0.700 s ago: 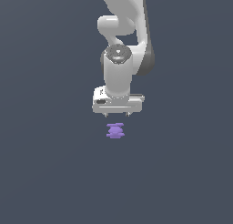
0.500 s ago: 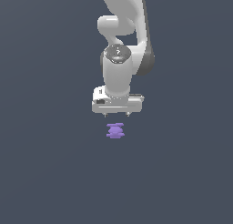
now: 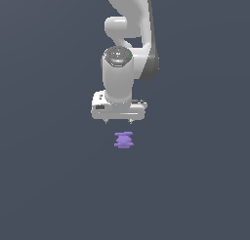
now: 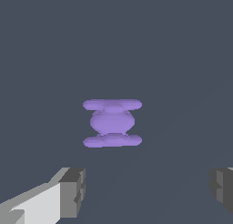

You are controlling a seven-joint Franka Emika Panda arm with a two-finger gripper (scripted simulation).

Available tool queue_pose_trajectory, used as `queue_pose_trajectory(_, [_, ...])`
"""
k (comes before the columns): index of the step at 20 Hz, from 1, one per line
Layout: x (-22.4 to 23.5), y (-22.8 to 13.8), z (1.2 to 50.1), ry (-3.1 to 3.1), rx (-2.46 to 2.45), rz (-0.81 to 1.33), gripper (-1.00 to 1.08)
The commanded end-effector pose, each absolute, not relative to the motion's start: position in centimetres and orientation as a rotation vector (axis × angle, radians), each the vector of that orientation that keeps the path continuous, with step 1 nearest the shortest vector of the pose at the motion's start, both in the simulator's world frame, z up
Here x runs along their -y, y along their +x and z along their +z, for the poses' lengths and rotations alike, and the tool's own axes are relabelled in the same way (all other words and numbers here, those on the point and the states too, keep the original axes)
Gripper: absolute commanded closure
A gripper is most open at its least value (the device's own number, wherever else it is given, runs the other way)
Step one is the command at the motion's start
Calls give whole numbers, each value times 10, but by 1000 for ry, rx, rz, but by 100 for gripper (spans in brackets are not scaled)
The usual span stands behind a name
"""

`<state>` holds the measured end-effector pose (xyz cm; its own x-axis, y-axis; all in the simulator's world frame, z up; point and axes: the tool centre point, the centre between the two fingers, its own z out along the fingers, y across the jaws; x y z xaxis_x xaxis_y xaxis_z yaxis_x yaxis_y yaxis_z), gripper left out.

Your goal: Pick up the object and move it to a goal position.

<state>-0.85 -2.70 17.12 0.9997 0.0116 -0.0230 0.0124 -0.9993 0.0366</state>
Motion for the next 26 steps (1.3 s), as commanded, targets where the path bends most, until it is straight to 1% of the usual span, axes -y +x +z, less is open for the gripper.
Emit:
queue_pose_trajectory(1, [26, -9, 171, 3105, -23, -36, -92])
queue_pose_trajectory(13, [26, -7, 165, 3097, -202, -39, -92])
queue_pose_trajectory(26, [23, -3, 147, 3029, -690, -47, -92])
